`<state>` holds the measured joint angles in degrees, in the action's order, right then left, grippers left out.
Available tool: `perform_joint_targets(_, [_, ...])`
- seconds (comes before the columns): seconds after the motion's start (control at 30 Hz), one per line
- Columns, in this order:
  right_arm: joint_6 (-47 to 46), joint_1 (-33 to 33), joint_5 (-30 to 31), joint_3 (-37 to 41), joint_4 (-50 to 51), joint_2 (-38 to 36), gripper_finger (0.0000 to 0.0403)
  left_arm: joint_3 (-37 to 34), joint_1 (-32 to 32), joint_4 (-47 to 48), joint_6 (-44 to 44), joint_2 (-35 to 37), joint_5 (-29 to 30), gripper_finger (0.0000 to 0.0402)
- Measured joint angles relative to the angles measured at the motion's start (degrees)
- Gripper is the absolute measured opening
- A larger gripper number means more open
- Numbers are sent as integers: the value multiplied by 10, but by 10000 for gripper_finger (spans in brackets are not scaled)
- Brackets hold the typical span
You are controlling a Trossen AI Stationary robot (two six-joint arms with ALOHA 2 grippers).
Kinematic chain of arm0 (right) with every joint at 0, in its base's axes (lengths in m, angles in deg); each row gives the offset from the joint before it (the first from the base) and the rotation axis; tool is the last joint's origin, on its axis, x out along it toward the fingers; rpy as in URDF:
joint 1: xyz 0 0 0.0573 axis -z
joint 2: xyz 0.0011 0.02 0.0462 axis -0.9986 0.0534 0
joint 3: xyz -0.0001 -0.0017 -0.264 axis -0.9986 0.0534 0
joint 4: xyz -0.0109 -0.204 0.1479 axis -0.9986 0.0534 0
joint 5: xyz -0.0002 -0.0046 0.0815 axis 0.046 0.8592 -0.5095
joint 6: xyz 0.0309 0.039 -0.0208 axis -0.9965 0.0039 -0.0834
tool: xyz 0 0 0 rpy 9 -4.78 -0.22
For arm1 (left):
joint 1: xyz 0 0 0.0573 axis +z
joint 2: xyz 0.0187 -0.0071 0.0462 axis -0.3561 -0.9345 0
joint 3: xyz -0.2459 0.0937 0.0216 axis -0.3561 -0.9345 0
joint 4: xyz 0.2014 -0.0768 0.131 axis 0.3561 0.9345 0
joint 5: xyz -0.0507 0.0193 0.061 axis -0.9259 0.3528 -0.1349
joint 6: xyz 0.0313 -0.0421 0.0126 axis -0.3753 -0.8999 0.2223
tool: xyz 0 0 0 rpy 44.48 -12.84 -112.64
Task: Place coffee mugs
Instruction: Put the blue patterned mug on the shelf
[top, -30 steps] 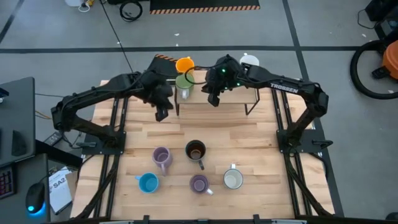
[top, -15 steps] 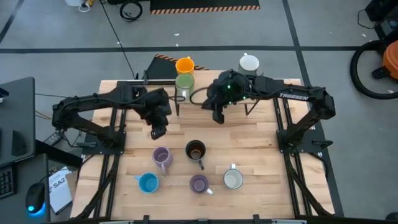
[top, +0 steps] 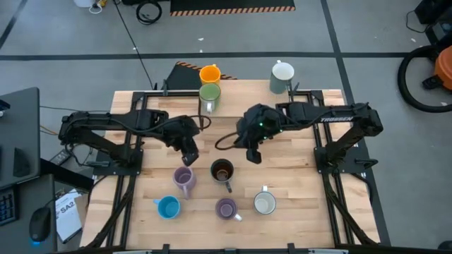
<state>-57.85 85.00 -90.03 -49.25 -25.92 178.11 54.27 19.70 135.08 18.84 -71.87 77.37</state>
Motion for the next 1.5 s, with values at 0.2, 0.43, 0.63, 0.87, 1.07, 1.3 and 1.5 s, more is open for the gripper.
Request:
perform_joint_targets(0.2, [-41,-22,0,0,23,1,73,0,-1,-16,-120,0,160,50])
perform_joint_targets(0.43, [-78,-57,13,0,20,3,96,0,6,-15,-71,0,190,50])
perform_joint_targets(0.63, [-119,-71,73,15,-19,5,125,0,43,1,65,0,-7,50])
perform_joint_targets(0.87, [-192,-71,120,16,-34,5,139,0,31,77,190,0,-139,50])
perform_joint_targets(1.07, [-294,-87,120,16,-9,5,139,0,14,107,253,0,-74,50])
perform_joint_targets(1.3, [-346,-142,119,18,66,5,139,0,12,106,275,0,-15,50])
perform_joint_targets(1.5, [-388,-202,91,37,62,5,139,0,20,107,279,1,-5,50])
